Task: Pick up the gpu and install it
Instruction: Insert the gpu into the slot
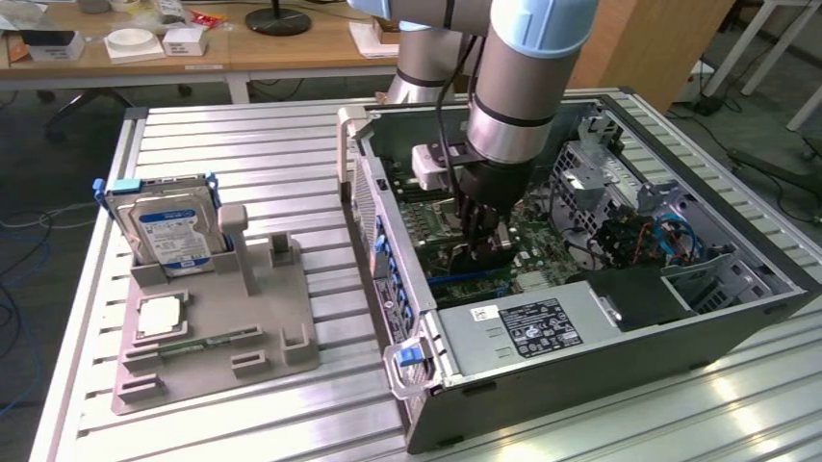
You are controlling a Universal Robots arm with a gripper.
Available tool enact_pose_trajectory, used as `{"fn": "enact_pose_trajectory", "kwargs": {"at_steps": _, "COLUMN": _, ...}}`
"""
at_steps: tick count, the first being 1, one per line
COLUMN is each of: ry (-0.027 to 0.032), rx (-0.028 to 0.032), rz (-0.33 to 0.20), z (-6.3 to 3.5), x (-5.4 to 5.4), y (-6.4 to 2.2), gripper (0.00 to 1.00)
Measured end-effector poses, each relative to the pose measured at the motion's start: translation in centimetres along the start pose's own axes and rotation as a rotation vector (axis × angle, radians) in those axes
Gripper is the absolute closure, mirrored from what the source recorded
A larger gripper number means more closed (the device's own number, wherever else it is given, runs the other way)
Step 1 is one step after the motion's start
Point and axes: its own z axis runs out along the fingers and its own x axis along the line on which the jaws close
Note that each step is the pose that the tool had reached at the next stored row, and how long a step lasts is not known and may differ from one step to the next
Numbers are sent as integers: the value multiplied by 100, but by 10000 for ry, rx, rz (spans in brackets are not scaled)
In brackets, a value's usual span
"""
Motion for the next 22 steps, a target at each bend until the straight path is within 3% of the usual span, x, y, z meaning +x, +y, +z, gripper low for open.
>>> {"fn": "enact_pose_trajectory", "kwargs": {"at_steps": 22, "ry": 0, "rx": -1, "rz": -1, "z": 30, "x": -19, "y": 18, "gripper": 74}}
